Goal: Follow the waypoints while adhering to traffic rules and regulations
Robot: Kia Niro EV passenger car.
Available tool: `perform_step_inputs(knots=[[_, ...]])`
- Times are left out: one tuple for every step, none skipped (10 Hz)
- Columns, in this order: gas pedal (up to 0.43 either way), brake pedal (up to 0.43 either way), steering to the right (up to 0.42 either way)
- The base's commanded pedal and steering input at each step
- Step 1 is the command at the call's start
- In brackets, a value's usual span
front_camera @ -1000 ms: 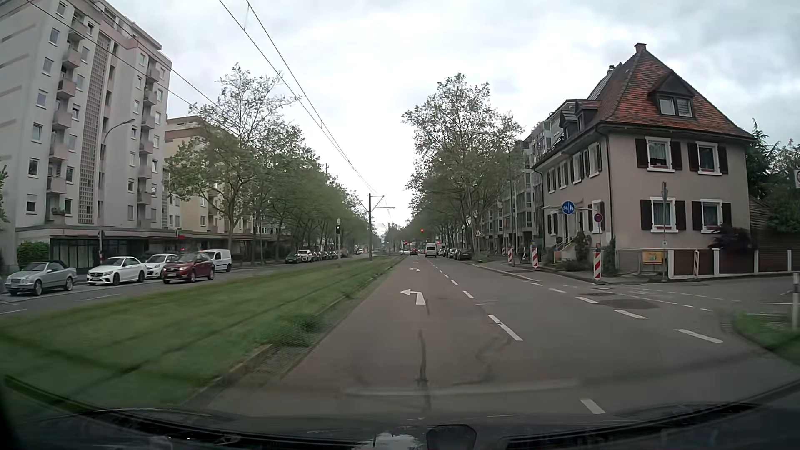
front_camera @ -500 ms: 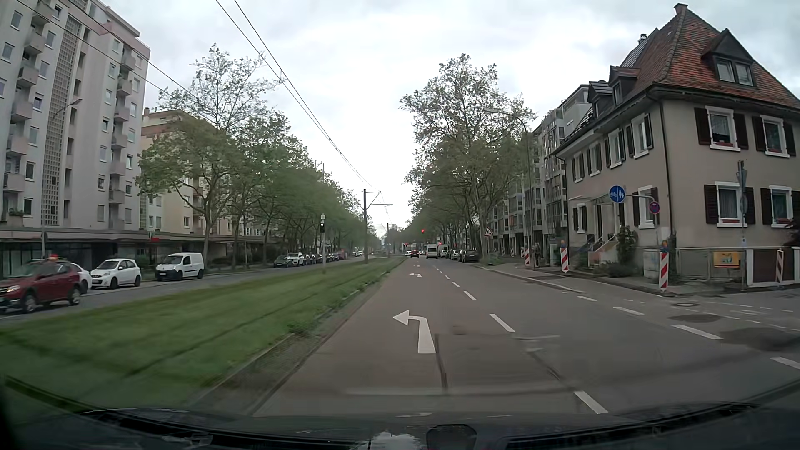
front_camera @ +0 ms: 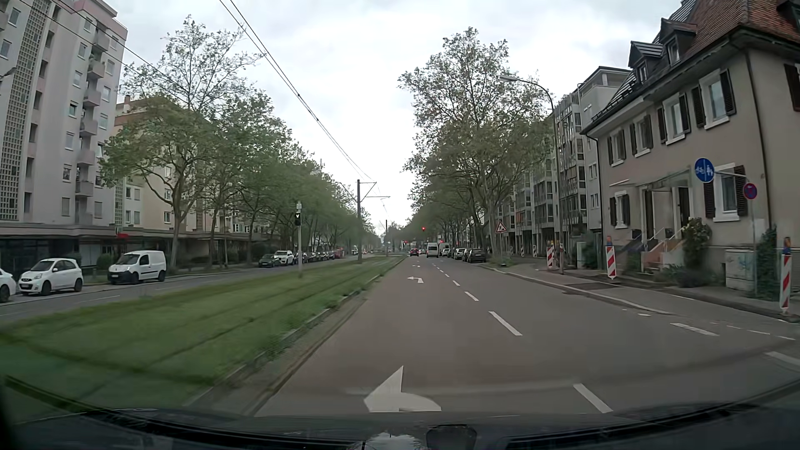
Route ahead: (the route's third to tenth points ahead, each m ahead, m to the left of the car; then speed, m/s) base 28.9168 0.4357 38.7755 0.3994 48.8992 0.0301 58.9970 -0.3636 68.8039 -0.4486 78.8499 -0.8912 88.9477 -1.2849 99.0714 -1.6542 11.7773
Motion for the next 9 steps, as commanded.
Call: perform_step_inputs(knots=[[0.02, 0.0, 0.0], [0.008, 0.0, 0.0], [0.008, 0.0, 0.001], [0.008, 0.0, 0.0], [0.008, 0.0, 0.0], [0.008, 0.0, 0.0], [0.008, 0.0, 0.0], [0.008, 0.0, 0.001], [0.008, 0.0, 0.002]])
